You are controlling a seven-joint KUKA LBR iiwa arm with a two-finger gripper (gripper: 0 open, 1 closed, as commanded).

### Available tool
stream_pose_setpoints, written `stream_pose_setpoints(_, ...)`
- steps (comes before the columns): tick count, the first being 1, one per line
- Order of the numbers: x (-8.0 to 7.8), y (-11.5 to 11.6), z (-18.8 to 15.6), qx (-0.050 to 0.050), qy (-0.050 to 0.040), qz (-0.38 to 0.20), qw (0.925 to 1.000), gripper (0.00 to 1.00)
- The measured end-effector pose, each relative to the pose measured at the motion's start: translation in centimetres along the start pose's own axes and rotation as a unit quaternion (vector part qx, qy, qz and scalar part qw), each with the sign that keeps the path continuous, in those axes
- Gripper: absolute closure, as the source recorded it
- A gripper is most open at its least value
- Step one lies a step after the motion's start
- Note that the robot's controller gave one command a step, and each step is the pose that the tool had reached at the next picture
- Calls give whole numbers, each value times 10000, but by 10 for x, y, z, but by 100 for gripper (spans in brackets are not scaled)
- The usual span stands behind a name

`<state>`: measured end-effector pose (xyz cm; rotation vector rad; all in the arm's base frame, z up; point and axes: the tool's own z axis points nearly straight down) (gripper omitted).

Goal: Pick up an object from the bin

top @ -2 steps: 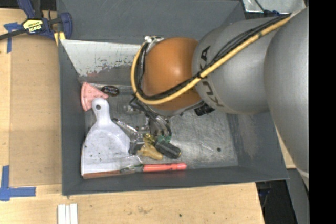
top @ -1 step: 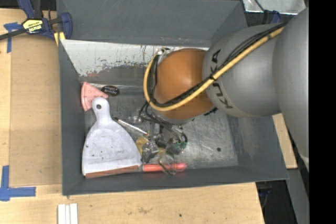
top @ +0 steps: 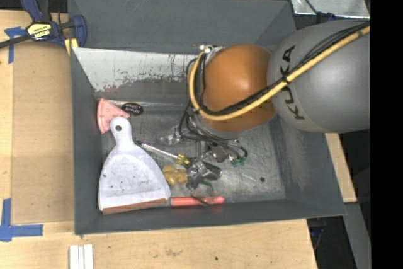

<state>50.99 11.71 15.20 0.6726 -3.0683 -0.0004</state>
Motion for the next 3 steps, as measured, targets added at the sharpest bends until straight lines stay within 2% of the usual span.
stream_pose_setpoints(1, 9, -36, 78, 4, -84, 112, 9999, 100)
stream_pose_setpoints(2, 9, -36, 78, 3, -84, 113, 9999, 100)
stream_pose_setpoints(3, 14, -19, -56, 3, -18, -78, 10000, 100)
